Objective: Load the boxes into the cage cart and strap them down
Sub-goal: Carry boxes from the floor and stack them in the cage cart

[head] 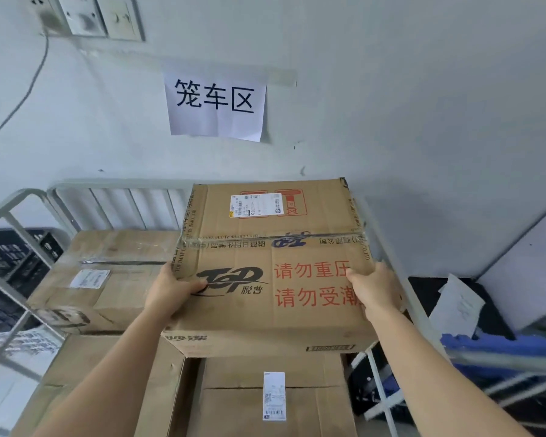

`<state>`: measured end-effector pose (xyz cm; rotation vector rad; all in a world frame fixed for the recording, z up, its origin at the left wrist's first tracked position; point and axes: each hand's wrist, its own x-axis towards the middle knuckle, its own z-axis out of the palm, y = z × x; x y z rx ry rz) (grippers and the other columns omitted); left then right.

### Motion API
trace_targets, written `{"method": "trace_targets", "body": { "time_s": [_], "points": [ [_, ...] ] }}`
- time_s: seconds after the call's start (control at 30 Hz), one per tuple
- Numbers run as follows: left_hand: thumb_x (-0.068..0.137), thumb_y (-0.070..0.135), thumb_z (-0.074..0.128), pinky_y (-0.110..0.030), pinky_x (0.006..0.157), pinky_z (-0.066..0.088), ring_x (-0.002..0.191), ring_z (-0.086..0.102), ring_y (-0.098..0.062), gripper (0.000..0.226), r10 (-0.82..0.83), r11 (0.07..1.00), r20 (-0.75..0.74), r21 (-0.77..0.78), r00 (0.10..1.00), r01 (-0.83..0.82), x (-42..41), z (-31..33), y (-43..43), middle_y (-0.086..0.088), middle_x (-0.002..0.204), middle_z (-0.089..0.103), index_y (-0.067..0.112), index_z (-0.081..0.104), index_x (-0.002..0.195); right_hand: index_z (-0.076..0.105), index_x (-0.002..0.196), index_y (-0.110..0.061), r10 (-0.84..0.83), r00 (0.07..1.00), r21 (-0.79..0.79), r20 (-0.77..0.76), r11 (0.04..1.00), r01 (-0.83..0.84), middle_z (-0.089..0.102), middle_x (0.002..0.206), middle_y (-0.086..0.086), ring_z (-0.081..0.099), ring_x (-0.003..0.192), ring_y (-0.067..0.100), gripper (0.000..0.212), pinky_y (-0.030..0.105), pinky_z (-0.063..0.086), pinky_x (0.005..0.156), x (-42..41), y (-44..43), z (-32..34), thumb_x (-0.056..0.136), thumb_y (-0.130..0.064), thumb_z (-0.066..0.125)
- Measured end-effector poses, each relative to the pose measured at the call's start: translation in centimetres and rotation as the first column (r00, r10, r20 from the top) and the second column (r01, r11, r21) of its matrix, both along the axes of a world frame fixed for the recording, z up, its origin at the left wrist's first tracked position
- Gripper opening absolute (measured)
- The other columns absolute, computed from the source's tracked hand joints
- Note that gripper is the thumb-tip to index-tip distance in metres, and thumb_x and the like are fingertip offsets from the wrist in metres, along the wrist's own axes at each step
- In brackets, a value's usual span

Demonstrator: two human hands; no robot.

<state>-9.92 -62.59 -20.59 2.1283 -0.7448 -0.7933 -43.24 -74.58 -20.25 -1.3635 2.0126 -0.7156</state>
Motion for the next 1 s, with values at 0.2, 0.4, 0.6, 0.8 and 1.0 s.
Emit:
{"method": "trace_targets", "body": {
  "time_s": [0.2, 0.4, 0.6, 0.8, 1.0],
  "points": [
    [0.071, 0.032, 0.083, -0.048, 0.094, 0.05, 0.112, 0.058, -0.029, 0.08, 0.003, 0.996, -0.036, 0.089, 0.999, 0.0, 1.4, -4.8, -5.0, -0.006, 0.129, 0.058, 0.016, 0.041, 0.137, 0.054, 0.12, -0.019, 0.02, 0.997, 0.084, -0.069, 0.996, -0.014, 0.056, 0.115, 0.003, 0.058, 0.103, 0.029, 0.047, 0.049, 0.053, 0.084, 1.6, -5.3, -4.2, 0.083, -0.044, 0.067],
    [0.071, 0.034, 0.083, -0.051, 0.098, 0.048, 0.116, 0.055, -0.029, 0.087, -0.016, 0.987, -0.063, 0.158, 0.998, 0.026, 3.9, -9.8, -9.6, -0.007, 0.132, 0.055, 0.017, 0.036, 0.142, 0.052, 0.125, -0.018, 0.031, 0.997, 0.16, -0.071, 0.987, -0.019, 0.055, 0.119, 0.005, 0.059, 0.104, 0.029, 0.05, 0.048, 0.054, 0.084, 3.5, -9.2, -9.2, 0.086, -0.045, 0.065],
    [0.067, 0.044, 0.082, -0.052, 0.1, 0.045, 0.122, 0.051, -0.03, 0.094, -0.037, 0.97, -0.041, 0.239, 0.998, 0.046, 5.7, -16.0, -13.6, -0.007, 0.137, 0.052, 0.019, 0.033, 0.144, 0.051, 0.127, -0.016, 0.025, 0.996, 0.213, -0.085, 0.977, -0.006, 0.052, 0.121, 0.007, 0.058, 0.106, 0.03, 0.05, 0.045, 0.052, 0.081, 5.2, -12.9, -15.1, 0.087, -0.043, 0.065],
    [0.077, 0.026, 0.08, -0.047, 0.103, 0.042, 0.126, 0.048, -0.03, 0.087, -0.028, 0.959, -0.017, 0.281, 0.999, 0.032, 6.0, -21.6, -16.8, -0.009, 0.141, 0.048, 0.013, 0.03, 0.147, 0.052, 0.129, -0.017, 0.014, 0.999, 0.245, -0.044, 0.969, -0.003, 0.053, 0.122, 0.005, 0.06, 0.105, 0.029, 0.05, 0.046, 0.054, 0.083, 6.6, -15.6, -21.3, 0.087, -0.039, 0.067],
    [0.077, 0.028, 0.079, -0.046, 0.108, 0.038, 0.132, 0.043, -0.029, 0.094, -0.018, 0.945, -0.03, 0.325, 0.999, 0.026, 7.4, -27.6, -18.6, -0.008, 0.147, 0.042, 0.015, 0.022, 0.151, 0.051, 0.132, -0.018, 0.015, 1.0, 0.286, -0.022, 0.958, -0.008, 0.053, 0.126, 0.006, 0.058, 0.109, 0.029, 0.051, 0.048, 0.052, 0.089, 7.7, -17.6, -27.8, 0.088, -0.037, 0.067]
  ]
}}
